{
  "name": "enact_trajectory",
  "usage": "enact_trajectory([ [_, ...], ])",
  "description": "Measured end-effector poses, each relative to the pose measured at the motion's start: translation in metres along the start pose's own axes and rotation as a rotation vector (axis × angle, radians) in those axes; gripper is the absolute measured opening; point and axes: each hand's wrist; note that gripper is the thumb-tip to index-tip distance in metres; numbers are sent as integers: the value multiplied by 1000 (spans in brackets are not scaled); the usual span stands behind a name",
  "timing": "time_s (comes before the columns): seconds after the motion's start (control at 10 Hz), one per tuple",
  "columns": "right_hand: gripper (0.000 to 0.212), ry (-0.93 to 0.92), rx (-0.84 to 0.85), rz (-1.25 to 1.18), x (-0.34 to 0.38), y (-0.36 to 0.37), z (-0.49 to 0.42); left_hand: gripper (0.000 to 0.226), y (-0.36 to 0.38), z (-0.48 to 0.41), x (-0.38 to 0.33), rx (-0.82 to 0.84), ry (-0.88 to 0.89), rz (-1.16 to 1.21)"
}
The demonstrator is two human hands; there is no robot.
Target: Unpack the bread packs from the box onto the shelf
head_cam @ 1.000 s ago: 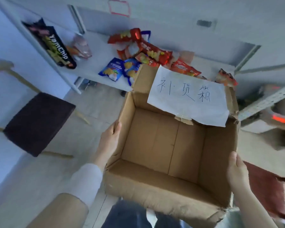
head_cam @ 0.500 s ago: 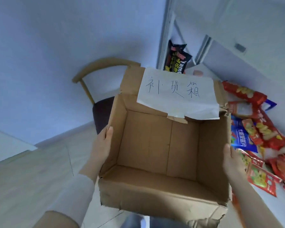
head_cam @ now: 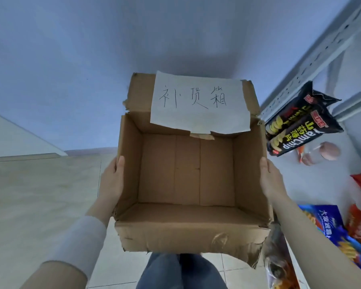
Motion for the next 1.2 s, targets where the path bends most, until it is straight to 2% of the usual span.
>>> enact_trajectory([
  [0.2, 56, 66, 8, 84, -2, 58, -100, 41, 49, -99, -2, 11, -59, -6],
  [0.4, 53, 161, 38, 70, -19, 97, -152, 44, 98, -144, 23, 71, -156, -47],
  [0.7, 49, 190, 97, 201, -25, 122, -172, 40, 120, -168, 40, 61, -239, -94],
  [1.0, 54, 255, 137, 208, -31, 124, -186, 45, 128, -175, 39, 102, -213, -142],
  [1.2, 55, 173, 176, 353, -17, 109, -179, 54, 110, -172, 25, 182, -208, -305],
])
Point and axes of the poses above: each hand's wrist, its own z-axis away from the middle knuckle, its own y-axis out of the palm, x = y × z, and after that the axes turned 12 degrees about -z, right-handed
